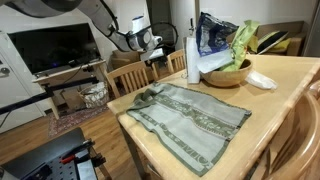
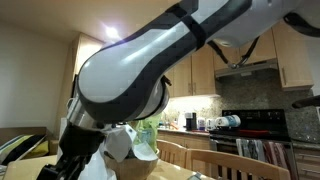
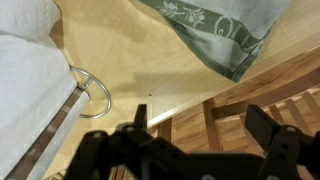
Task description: Slide the wooden bowl forward then unfold the towel
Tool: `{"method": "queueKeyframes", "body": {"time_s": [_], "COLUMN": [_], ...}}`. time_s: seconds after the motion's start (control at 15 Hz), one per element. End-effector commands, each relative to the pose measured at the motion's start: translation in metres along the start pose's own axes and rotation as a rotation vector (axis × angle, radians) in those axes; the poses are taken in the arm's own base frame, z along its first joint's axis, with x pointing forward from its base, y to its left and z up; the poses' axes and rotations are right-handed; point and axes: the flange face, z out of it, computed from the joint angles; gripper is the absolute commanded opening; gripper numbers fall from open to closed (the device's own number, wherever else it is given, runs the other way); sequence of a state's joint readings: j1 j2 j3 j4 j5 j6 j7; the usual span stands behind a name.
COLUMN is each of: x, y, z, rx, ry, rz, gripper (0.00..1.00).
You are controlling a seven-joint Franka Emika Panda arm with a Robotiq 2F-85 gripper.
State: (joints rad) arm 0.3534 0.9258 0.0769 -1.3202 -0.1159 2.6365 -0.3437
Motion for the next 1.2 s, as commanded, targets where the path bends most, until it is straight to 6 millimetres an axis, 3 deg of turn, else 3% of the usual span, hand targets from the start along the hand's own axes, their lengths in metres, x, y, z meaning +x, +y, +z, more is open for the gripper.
{"method": "queueKeyframes", "body": {"time_s": [0.0,0.4,0.8,1.13], "x": [-0.022,-0.066,-0.123,-0.159], "y": [0.0,0.013,0.031,0.03], "z": [-0.039,-0.05,-0.028,-0.012], "rx": [-0.011,0.001,0.072,0.158], "ry": [-0.056,-0.171,-0.332,-0.446], "rz": [0.01,0.031,0.097,0.128], "gripper": [1.0,1.0,1.0,1.0]}}
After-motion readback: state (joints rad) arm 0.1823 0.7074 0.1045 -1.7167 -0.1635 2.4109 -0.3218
